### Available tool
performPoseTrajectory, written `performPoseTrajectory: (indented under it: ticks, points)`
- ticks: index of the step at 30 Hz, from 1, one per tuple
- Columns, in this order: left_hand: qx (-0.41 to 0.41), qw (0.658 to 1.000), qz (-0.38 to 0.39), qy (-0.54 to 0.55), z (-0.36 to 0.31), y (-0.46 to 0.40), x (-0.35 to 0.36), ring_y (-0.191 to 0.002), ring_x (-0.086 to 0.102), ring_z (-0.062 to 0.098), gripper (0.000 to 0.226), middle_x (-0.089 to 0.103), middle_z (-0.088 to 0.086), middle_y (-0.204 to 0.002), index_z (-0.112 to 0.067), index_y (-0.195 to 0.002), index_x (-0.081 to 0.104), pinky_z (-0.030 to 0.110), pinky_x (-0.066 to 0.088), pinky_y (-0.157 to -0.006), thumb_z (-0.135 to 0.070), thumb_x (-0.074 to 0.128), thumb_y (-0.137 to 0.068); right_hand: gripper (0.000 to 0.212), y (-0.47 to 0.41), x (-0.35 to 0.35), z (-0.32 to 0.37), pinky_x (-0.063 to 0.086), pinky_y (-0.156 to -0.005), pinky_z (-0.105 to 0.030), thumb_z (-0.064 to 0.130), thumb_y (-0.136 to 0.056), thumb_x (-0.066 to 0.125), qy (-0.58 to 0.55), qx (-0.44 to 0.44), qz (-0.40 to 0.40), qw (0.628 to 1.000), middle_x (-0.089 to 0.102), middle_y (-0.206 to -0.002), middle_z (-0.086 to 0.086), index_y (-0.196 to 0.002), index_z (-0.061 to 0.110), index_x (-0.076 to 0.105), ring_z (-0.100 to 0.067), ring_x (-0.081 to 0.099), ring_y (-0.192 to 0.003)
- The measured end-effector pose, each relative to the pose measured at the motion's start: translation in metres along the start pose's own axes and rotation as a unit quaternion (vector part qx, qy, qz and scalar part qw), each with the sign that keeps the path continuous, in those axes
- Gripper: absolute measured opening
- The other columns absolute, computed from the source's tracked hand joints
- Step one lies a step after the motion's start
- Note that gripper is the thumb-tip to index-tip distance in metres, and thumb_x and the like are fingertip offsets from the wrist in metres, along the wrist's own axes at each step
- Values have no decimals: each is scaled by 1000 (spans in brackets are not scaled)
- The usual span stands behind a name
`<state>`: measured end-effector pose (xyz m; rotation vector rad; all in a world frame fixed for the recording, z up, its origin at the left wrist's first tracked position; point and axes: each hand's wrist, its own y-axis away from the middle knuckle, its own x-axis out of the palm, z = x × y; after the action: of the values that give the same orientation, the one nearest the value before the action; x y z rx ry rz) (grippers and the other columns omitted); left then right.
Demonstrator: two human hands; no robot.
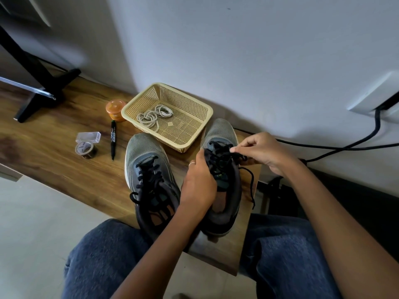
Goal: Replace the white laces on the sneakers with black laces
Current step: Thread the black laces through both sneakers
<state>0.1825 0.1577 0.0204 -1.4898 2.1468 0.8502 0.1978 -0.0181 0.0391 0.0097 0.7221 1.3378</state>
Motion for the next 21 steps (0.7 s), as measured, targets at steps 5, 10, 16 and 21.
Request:
performPoseTrajectory:
  ticks: [5,10,16,21]
  points:
    - [-3,1000,0,-6,-2,1,-1,-117,51,29,67,49,14,-132,-18,-152,21,35,40,-93,5,39,-91,16,0,1,-2,55,-63,-20,-1,-84,66,-25,26,12,999,68,-62,2,-70,6,69,-9,64,-60]
    - [-6,1000,1,-6,-2,2,-2,-118,50,30,68,48,15,-132,-18,-152,20,36,41,-94,5,39,-91,19,5,-2,5,53,-53,-17,-5,-90,52,-144,56,52,987,61,-70,-7,-73,0,58,-8,65,-53]
    - [-8,1000,5,-6,-3,3,-1,-119,50,30,69,47,15,-133,-19,-153,19,37,41,-94,5,39,-91,25,8,-5,7,54,-53,-18,-3,-93,49,-183,74,74,978,60,-67,-6,-69,4,53,-8,64,-52]
    - [-13,1000,17,9,-1,1,-3,-120,49,28,68,49,13,-131,-18,-151,22,36,39,-97,2,41,-90,16,9,-3,8,58,-58,-23,-1,-93,51,-171,66,61,981,67,-75,-9,-78,3,56,-14,68,-60]
